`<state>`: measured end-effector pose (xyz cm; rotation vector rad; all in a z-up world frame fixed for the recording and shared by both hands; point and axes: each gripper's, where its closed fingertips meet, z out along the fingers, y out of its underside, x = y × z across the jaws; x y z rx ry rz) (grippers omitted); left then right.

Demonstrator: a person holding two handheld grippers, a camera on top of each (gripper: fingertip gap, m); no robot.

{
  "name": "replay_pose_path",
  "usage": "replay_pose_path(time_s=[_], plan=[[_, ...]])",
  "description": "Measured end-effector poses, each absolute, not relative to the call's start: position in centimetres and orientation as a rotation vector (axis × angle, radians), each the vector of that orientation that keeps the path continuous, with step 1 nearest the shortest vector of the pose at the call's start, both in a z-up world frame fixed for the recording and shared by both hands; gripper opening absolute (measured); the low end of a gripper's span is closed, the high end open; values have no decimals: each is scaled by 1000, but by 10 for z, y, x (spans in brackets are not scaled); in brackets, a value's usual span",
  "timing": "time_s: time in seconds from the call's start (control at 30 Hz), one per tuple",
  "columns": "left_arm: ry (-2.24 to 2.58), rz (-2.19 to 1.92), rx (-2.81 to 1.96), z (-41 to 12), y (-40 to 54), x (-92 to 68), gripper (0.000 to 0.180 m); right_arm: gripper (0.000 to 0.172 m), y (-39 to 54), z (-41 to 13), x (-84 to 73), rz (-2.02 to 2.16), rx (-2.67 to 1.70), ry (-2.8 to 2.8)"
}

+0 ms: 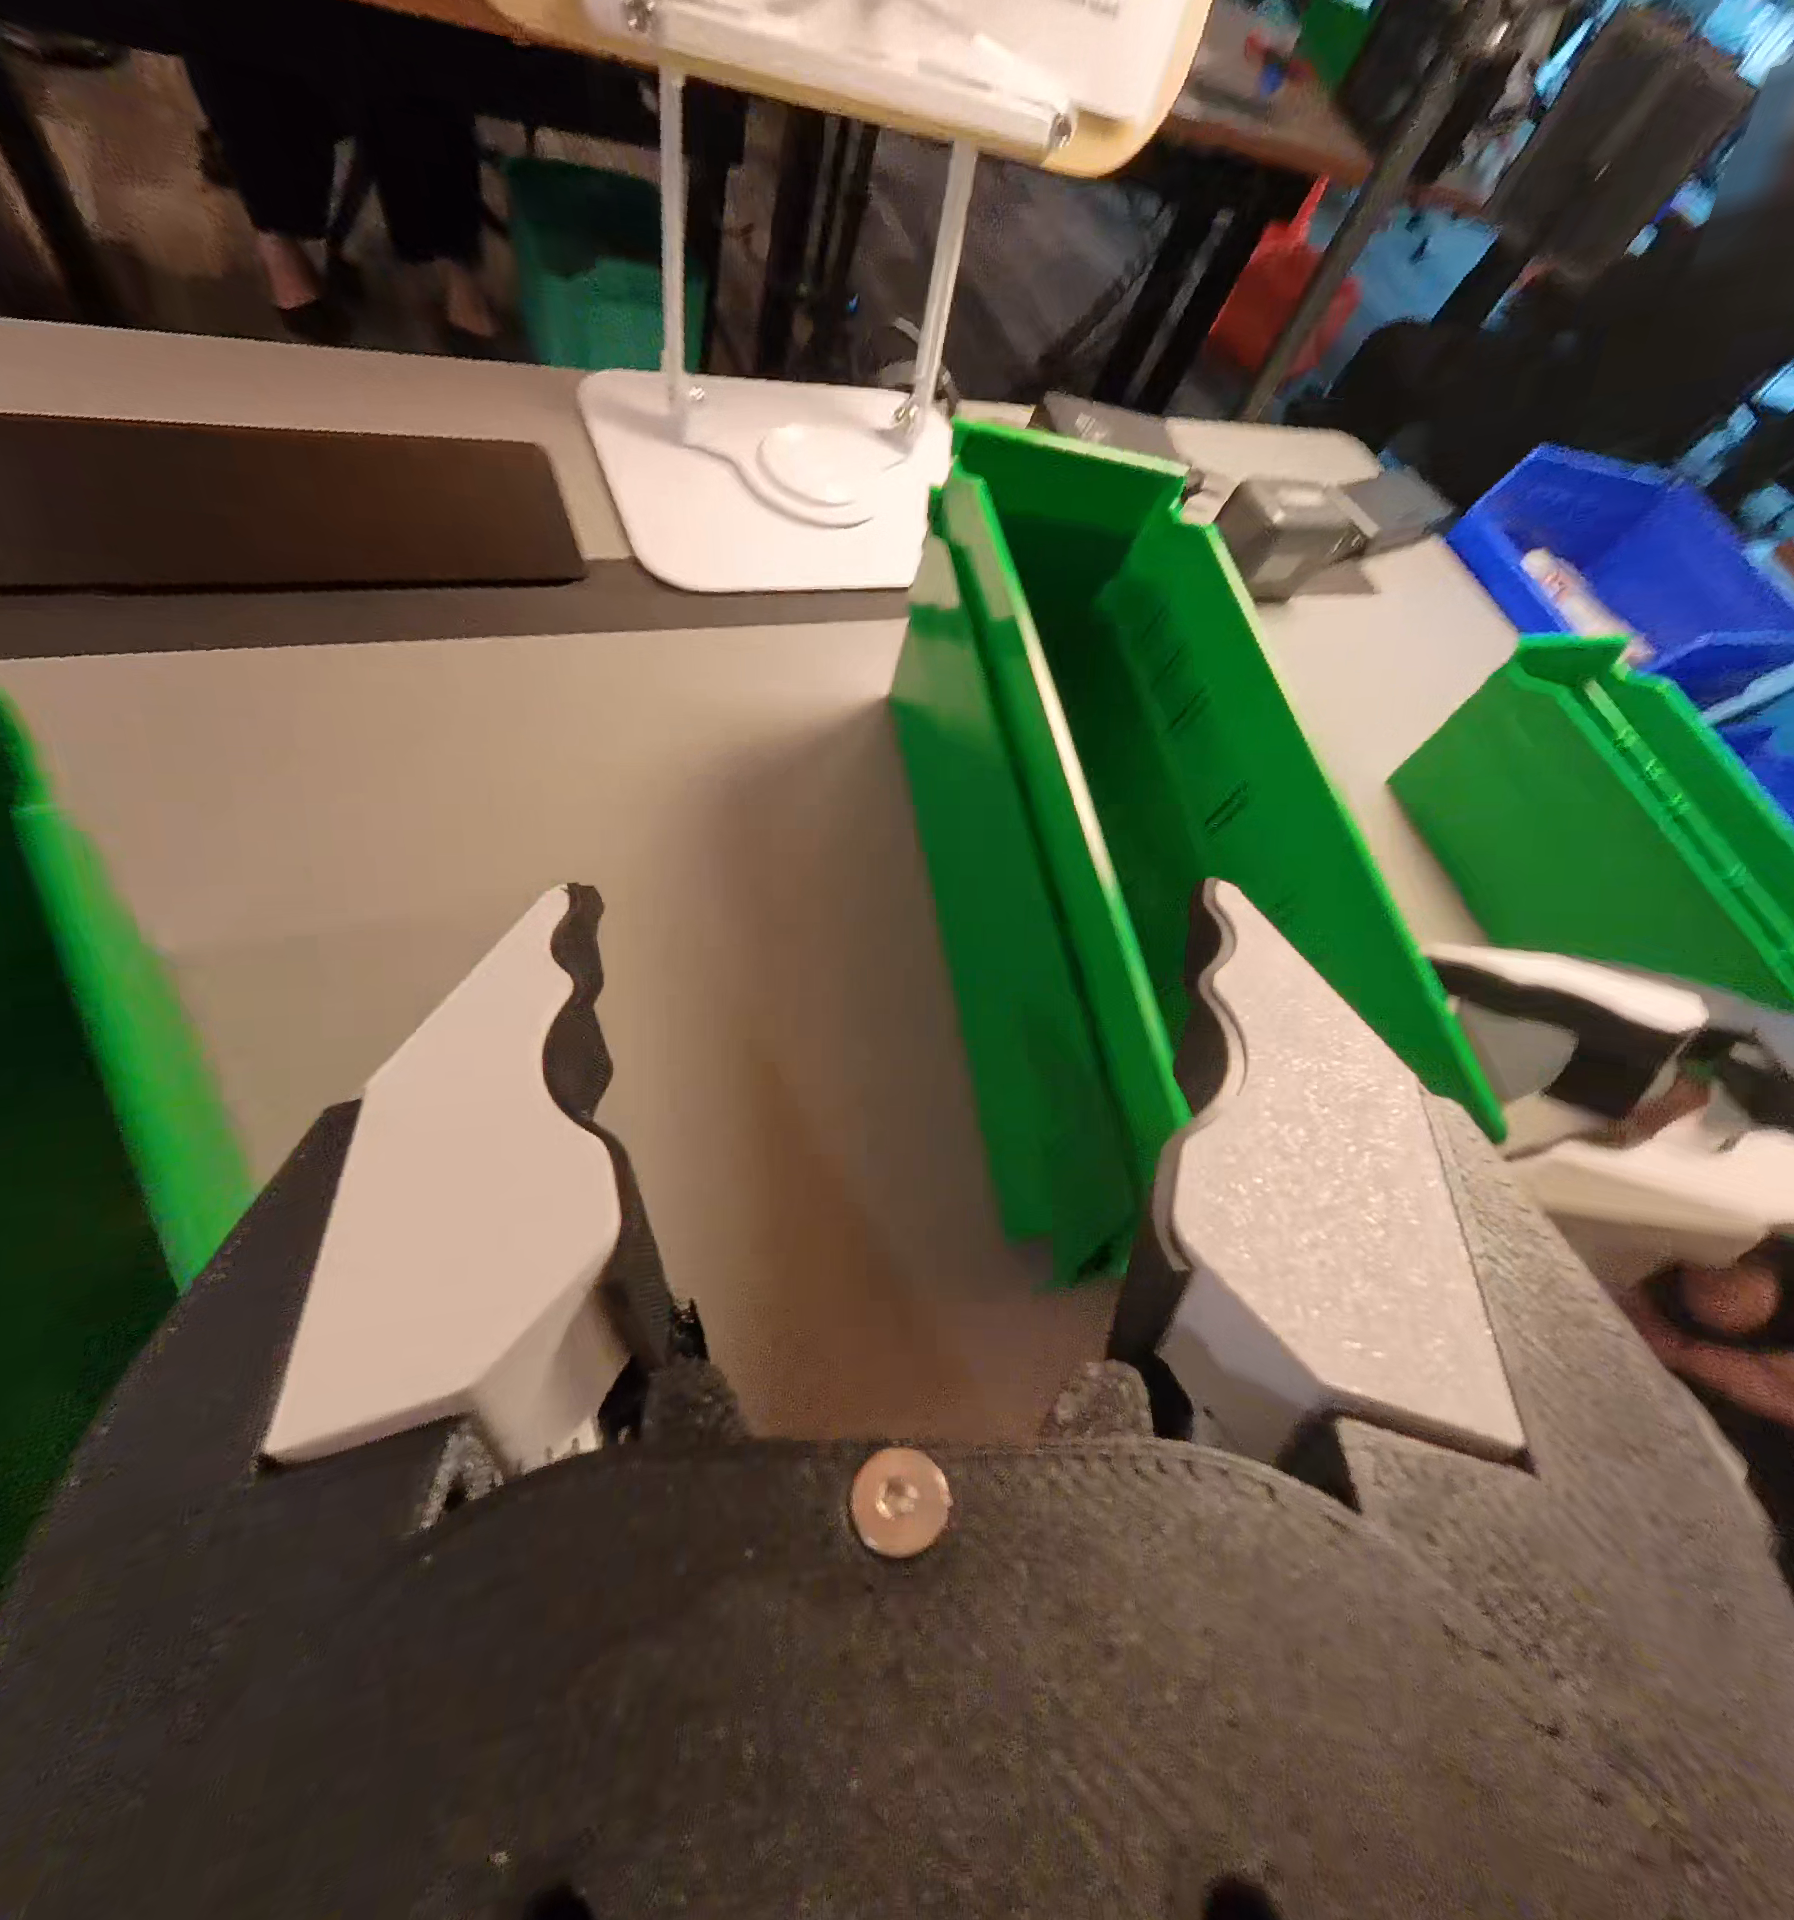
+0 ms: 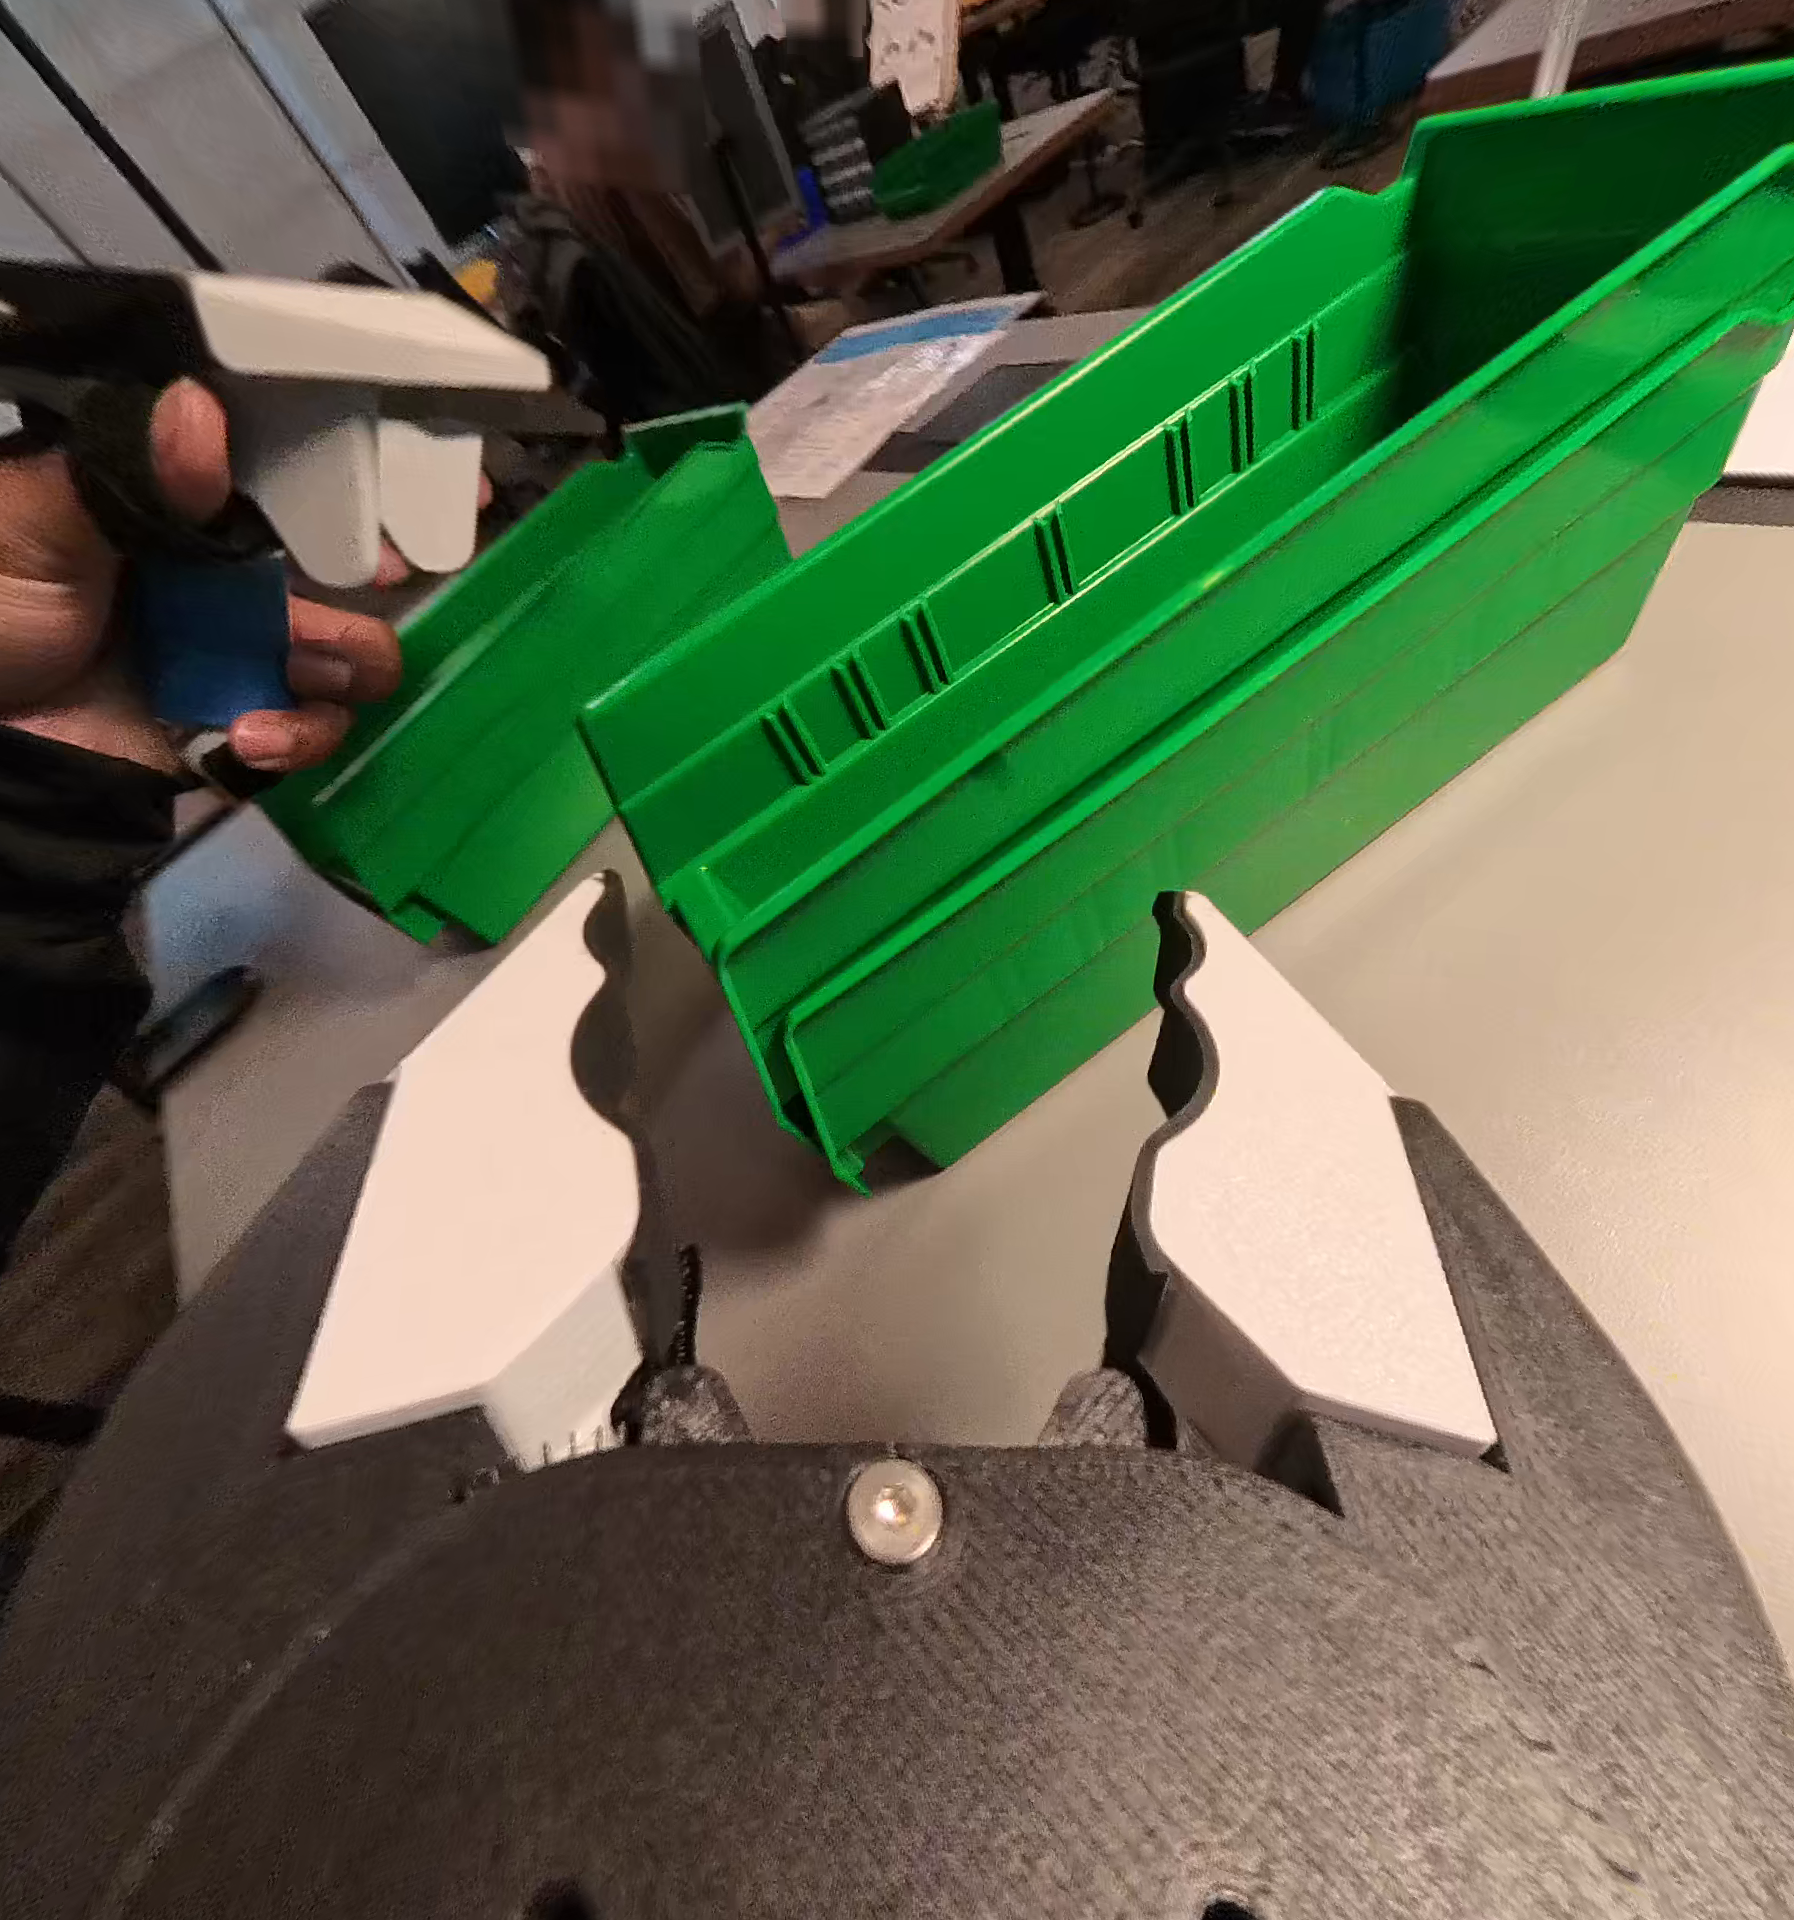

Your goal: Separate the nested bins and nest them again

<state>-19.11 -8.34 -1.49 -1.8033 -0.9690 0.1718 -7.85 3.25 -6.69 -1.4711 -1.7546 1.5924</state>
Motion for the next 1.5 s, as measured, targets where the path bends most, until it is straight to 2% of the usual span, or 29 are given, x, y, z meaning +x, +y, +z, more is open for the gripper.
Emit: replay_pose_path(time_s=[0.03, 0.23, 0.37, 0.5, 0.6, 0.7, 0.8, 0.93, 1.2, 1.3, 1.5], plan=[[-985, 156, -1761, -18, -72, -196, 110, 101, 31, -70, -83, 1544, -1482, -1764], [-1098, 12, -1572, -54, -36, -223, 98, 76, 62, -75, -78, 1472, -1557, -1690], [-1094, 58, -1620, -92, -32, -236, 98, 75, 99, -67, -61, 1351, -1579, -1670], [-1080, 57, -1708, -116, -30, -237, 99, 78, 115, -26, -60, 1242, -1537, -1648], [-1093, 111, -1776, -130, -37, -239, 99, 88, 103, -12, -84, 1115, -1498, -1769], [-1125, 62, -1773, -143, -37, -237, 99, 108, 85, -32, -118, 999, -1583, -1991], [-1121, 42, -1785, -148, -34, -233, 99, 119, 76, -48, -139, 886, -1643, -2163], [-1100, 19, -1789, -146, -30, -228, 99, 122, 64, -40, -162, 917, -1681, -2173], [-1090, -30, -1791, -149, -28, -223, 97, 124, 67, -62, -183, 698, -1770, -2208], [-1088, -38, -1789, -149, -28, -223, 95, 133, 75, -62, -186, 579, -1768, -2188], [-1101, -75, -1770, -149, -30, -223, 92, 137, 92, -60, -186, 529, -1816, -2133]])
